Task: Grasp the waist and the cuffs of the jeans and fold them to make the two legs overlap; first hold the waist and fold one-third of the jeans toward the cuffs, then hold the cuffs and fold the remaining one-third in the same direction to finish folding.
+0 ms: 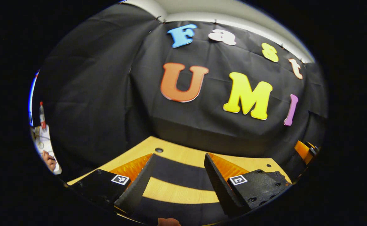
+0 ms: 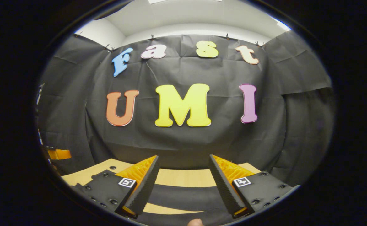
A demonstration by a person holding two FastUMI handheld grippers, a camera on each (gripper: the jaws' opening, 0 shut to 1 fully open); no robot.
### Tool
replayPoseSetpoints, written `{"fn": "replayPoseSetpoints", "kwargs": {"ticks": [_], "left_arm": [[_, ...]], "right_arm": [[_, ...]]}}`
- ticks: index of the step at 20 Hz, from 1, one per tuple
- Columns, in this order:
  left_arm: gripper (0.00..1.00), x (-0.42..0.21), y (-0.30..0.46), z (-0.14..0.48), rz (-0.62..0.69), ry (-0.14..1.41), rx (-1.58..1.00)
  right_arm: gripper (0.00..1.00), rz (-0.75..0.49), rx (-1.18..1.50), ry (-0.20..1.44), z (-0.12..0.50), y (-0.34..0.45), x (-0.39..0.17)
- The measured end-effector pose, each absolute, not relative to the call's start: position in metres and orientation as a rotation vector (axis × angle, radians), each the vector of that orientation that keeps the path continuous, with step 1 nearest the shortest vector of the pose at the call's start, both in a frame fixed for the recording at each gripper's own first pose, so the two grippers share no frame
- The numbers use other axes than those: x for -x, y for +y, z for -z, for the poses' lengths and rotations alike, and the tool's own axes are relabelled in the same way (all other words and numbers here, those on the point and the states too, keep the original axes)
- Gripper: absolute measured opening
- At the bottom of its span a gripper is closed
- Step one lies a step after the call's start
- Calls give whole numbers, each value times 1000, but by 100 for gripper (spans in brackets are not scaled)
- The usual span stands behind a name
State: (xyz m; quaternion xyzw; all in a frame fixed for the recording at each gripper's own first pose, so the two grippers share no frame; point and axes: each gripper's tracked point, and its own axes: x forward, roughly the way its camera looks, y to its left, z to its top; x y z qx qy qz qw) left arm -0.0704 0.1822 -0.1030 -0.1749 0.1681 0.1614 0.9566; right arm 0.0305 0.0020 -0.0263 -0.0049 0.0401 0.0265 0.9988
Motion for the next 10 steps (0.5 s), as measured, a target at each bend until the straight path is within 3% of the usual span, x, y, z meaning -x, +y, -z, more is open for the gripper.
{"fn": "replayPoseSetpoints", "kwargs": {"ticks": [5,10], "left_arm": [[99,162,230,187,-559,549,871],[99,217,216,250,-710,630,1351]], "right_arm": [[94,-39,32,111,35,-8,-35],[94,-36,61,135,44,-13,-35]]}}
